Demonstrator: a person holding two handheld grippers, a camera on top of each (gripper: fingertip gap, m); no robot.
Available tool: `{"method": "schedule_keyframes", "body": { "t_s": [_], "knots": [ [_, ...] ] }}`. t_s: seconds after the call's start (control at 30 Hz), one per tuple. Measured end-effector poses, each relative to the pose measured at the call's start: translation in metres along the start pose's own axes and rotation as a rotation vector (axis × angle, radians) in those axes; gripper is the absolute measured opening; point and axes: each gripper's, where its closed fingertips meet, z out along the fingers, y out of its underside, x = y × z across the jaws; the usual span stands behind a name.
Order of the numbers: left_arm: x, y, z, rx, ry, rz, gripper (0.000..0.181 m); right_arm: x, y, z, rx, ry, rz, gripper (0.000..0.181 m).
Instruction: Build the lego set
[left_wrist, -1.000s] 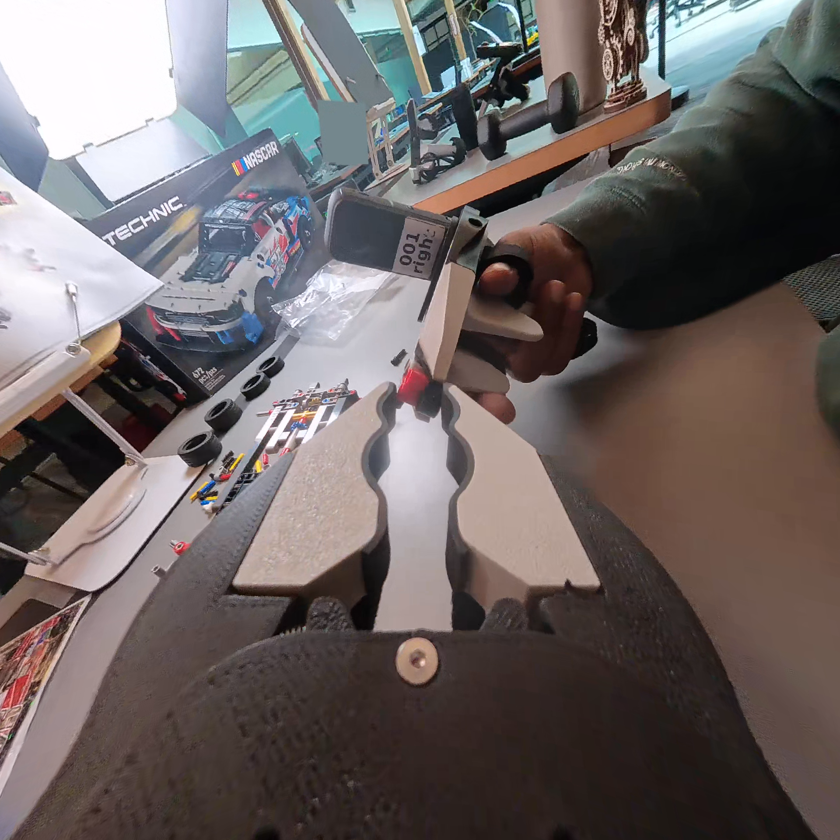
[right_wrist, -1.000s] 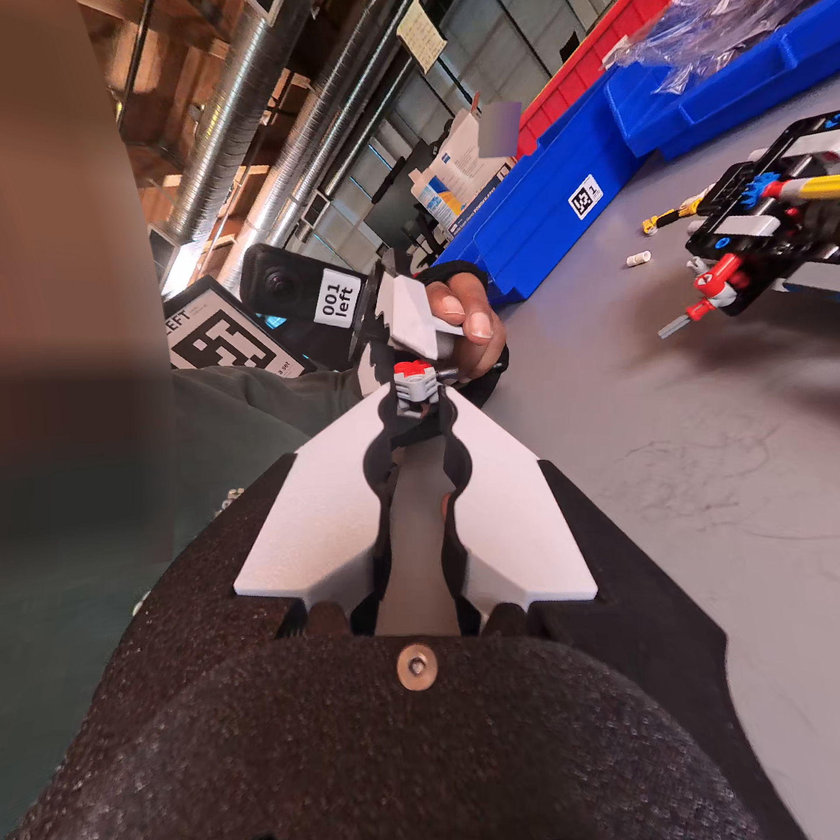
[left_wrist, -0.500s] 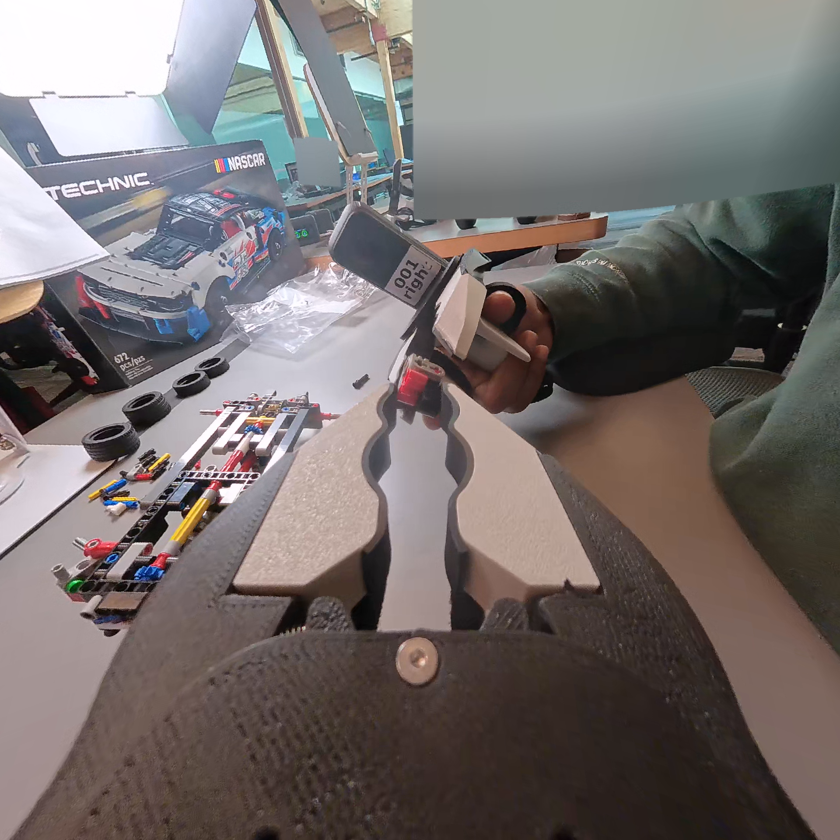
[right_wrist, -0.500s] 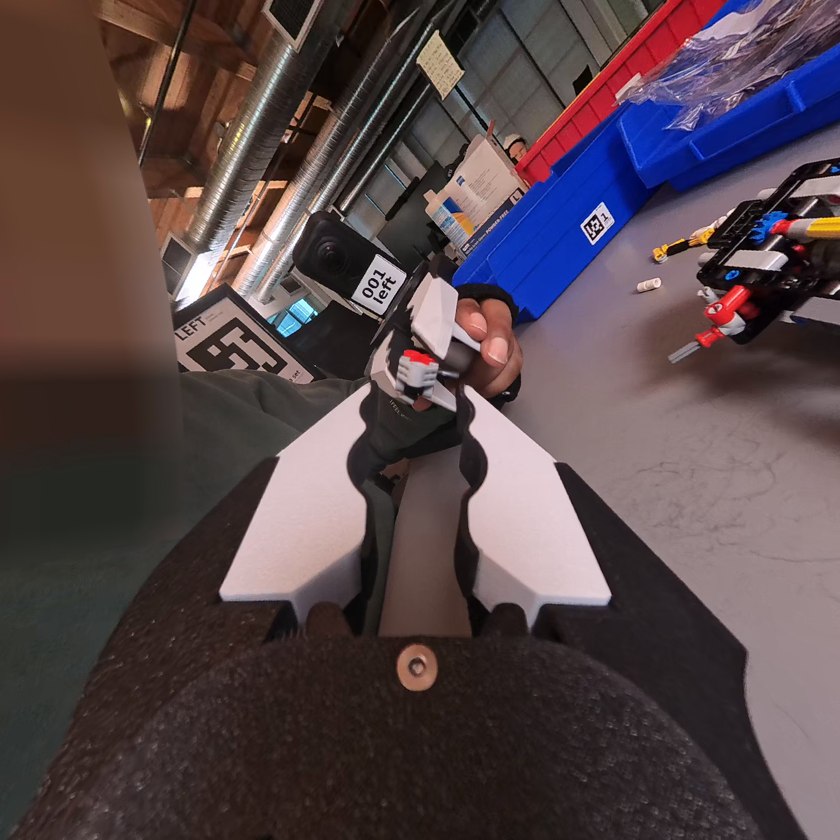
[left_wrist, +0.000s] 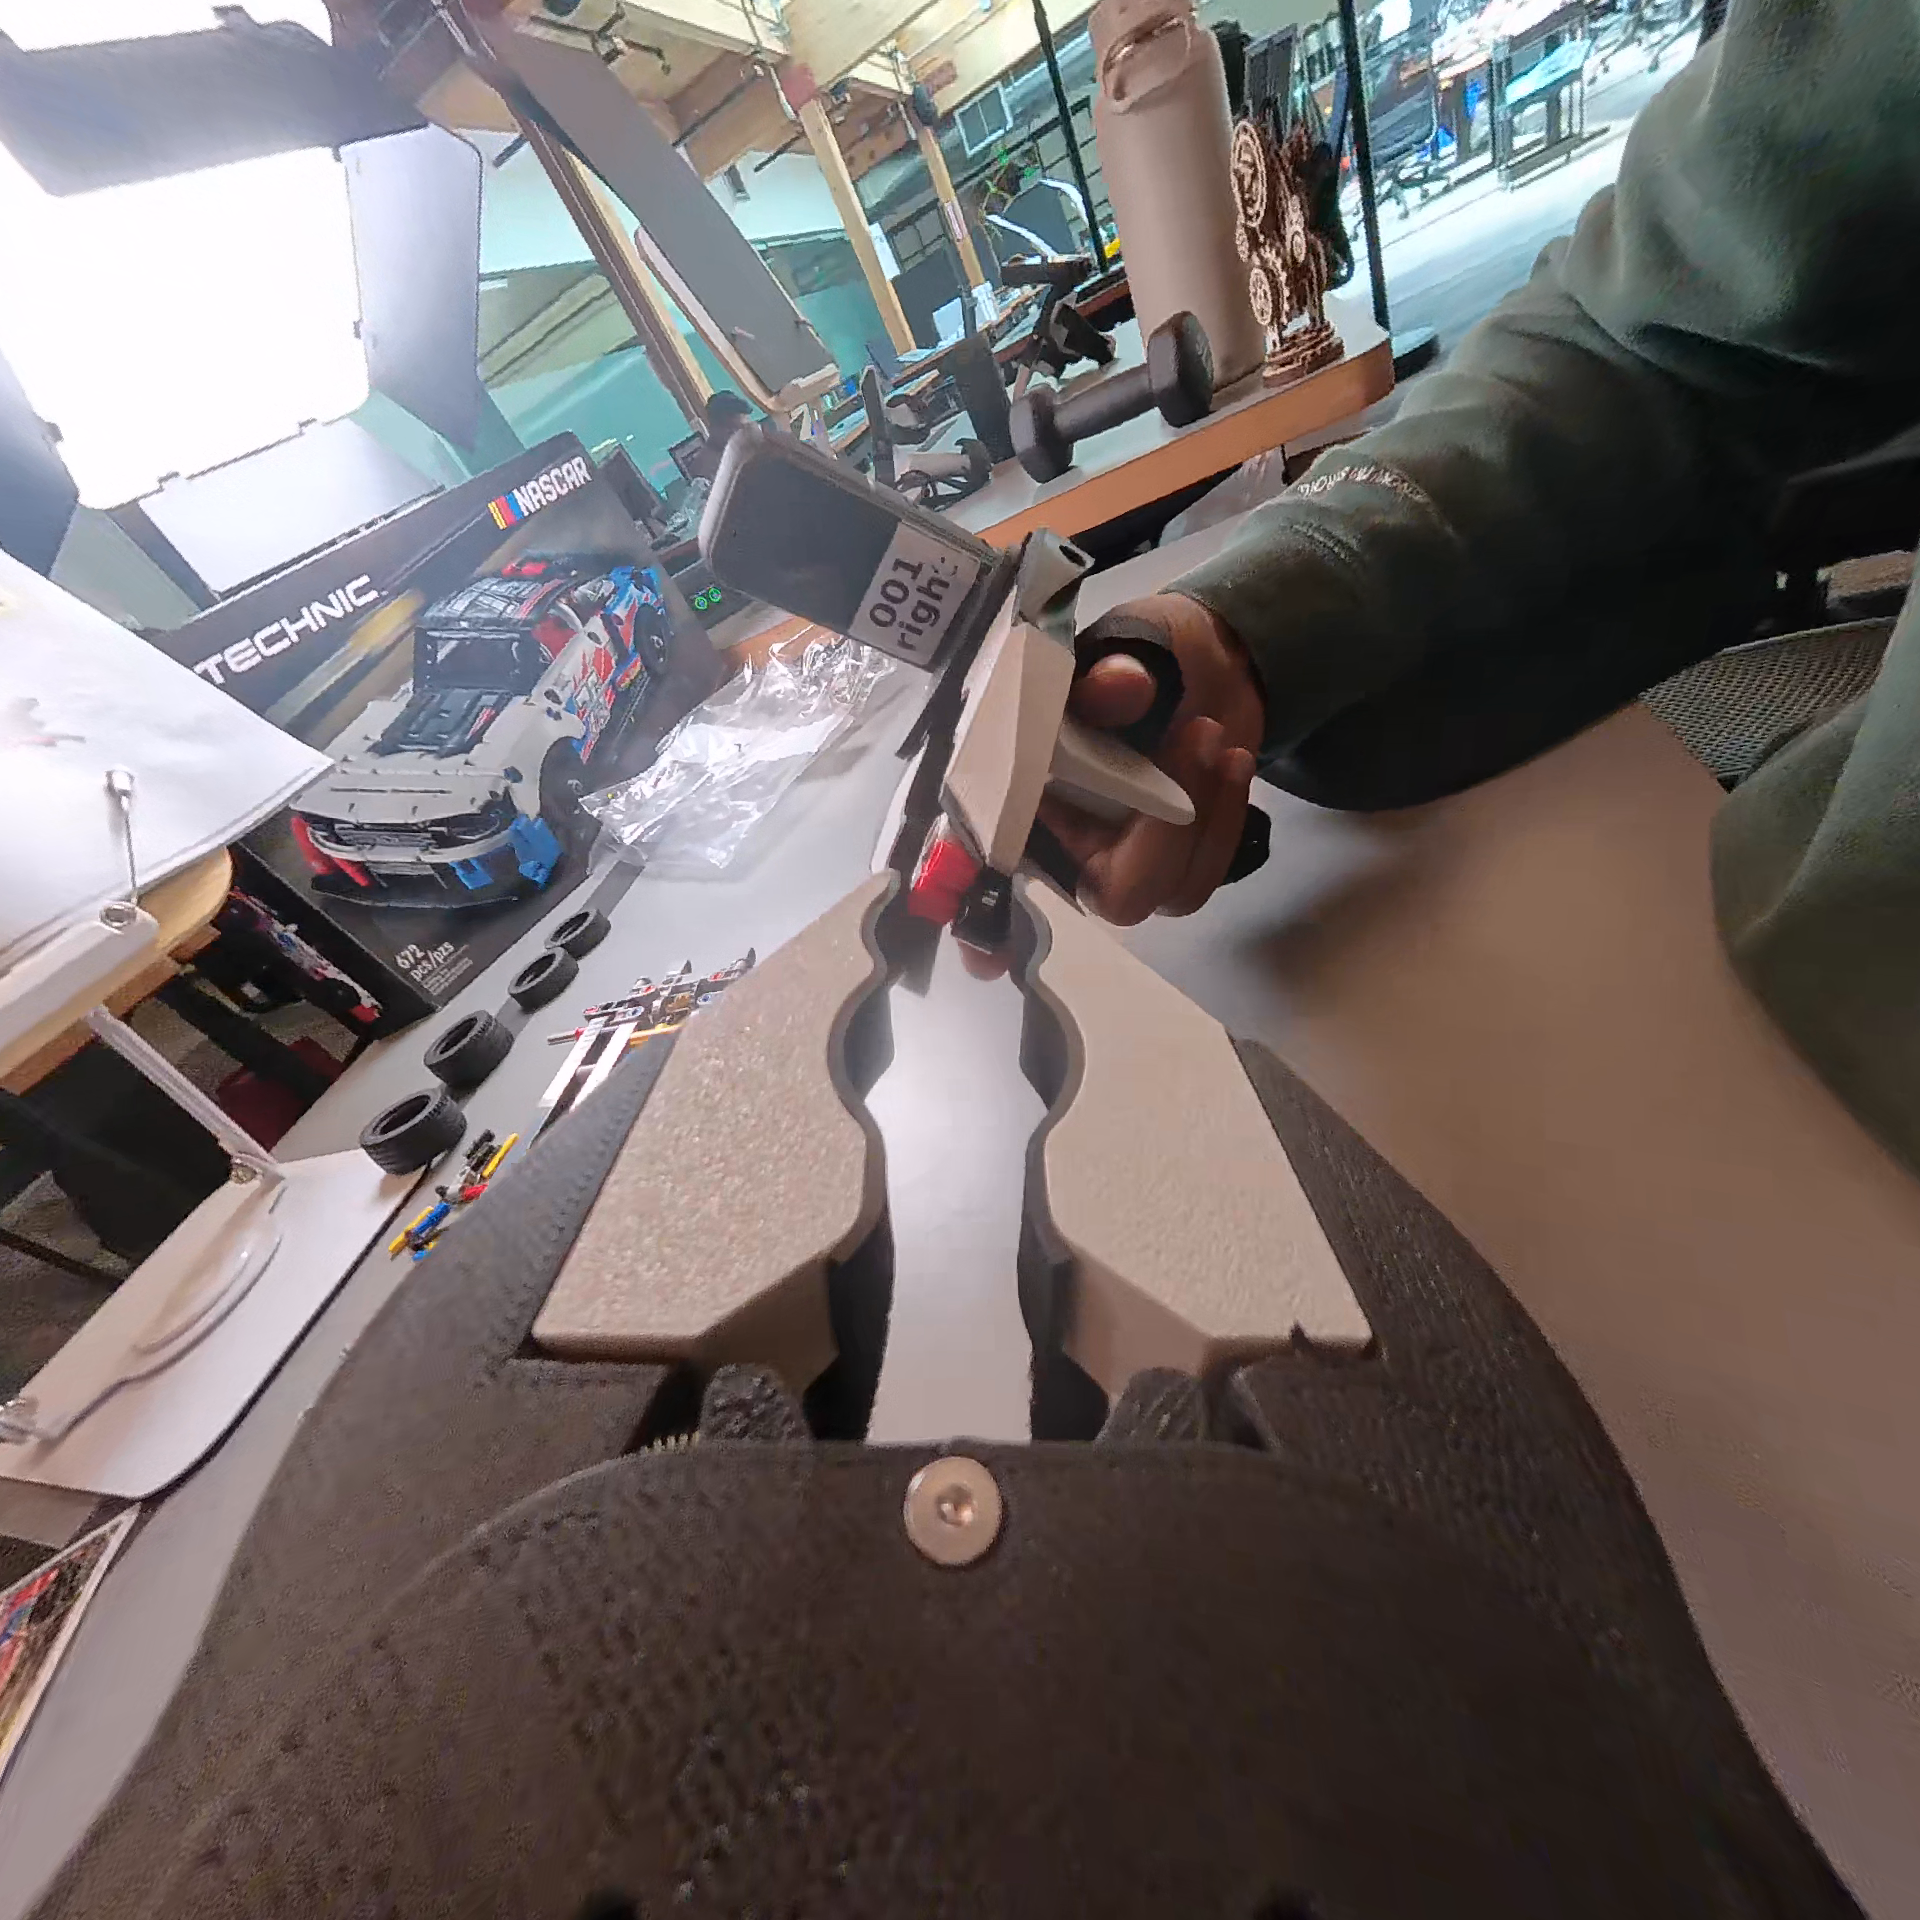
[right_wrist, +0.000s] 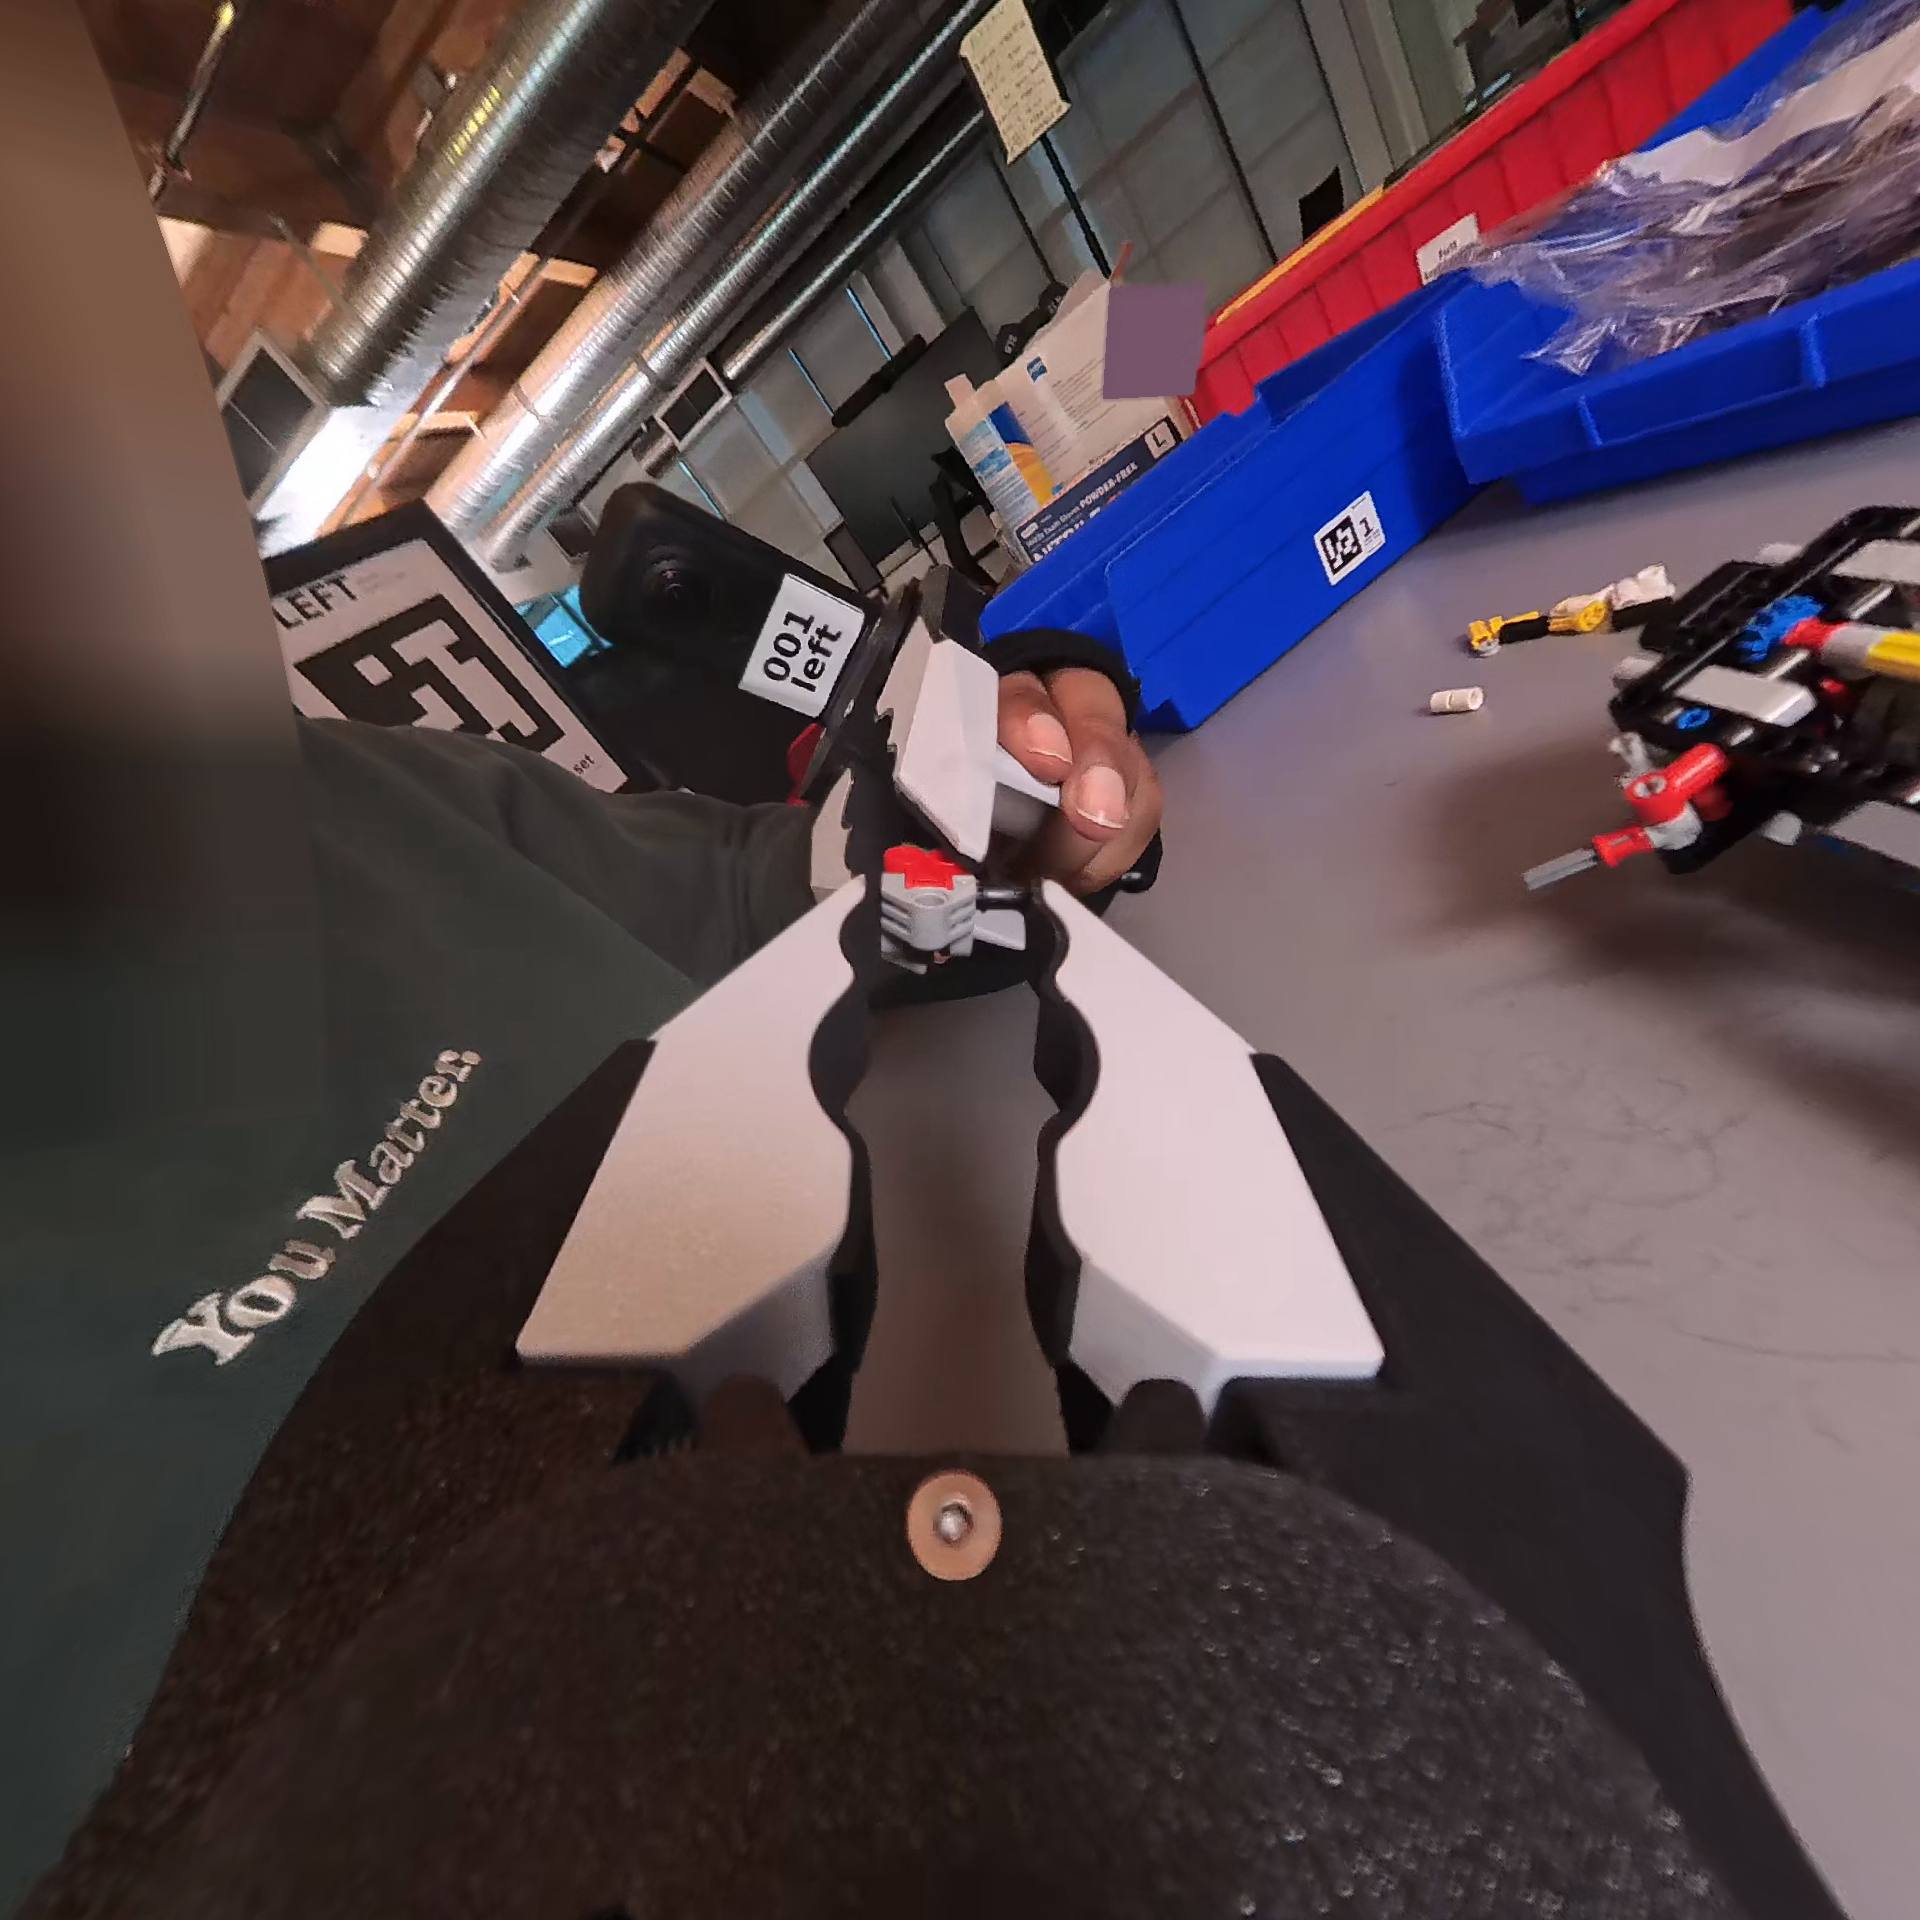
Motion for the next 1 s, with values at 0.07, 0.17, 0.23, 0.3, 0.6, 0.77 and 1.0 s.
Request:
{"method": "schedule_keyframes", "body": {
  "t_s": [0.07,0.17,0.23,0.3,0.6,0.77,1.0],
  "knots": [
    [0.001,-0.001,-0.001,0.006,0.003,0.014,0.017,-0.002,0.0,0.0,-0.001,0.014,-0.06,0.023],
    [0.002,-0.002,-0.002,0.006,0.012,0.018,0.018,-0.004,-0.001,0.001,-0.005,0.061,-0.23,0.023],
    [0.001,-0.001,-0.004,0.013,0.03,-0.051,0.019,-0.004,-0.004,-0.001,-0.007,0.12,-0.389,0.024],
    [-0.003,-0.004,-0.008,0.048,0.073,-0.195,0.028,-0.006,-0.008,-0.002,-0.004,0.173,-0.518,0.024],
    [0.002,-0.011,-0.008,0.155,0.398,-0.929,0.046,-0.014,-0.008,0.0,-0.091,0.359,-1.036,0.023],
    [0.016,-0.016,-0.002,0.173,0.517,-1.088,0.032,-0.013,-0.003,0.005,-0.154,0.402,-1.162,0.022],
    [0.016,-0.017,-0.001,0.201,0.572,-1.233,0.016,-0.01,-0.001,0.007,-0.183,0.432,-1.205,0.022]
  ]
}}
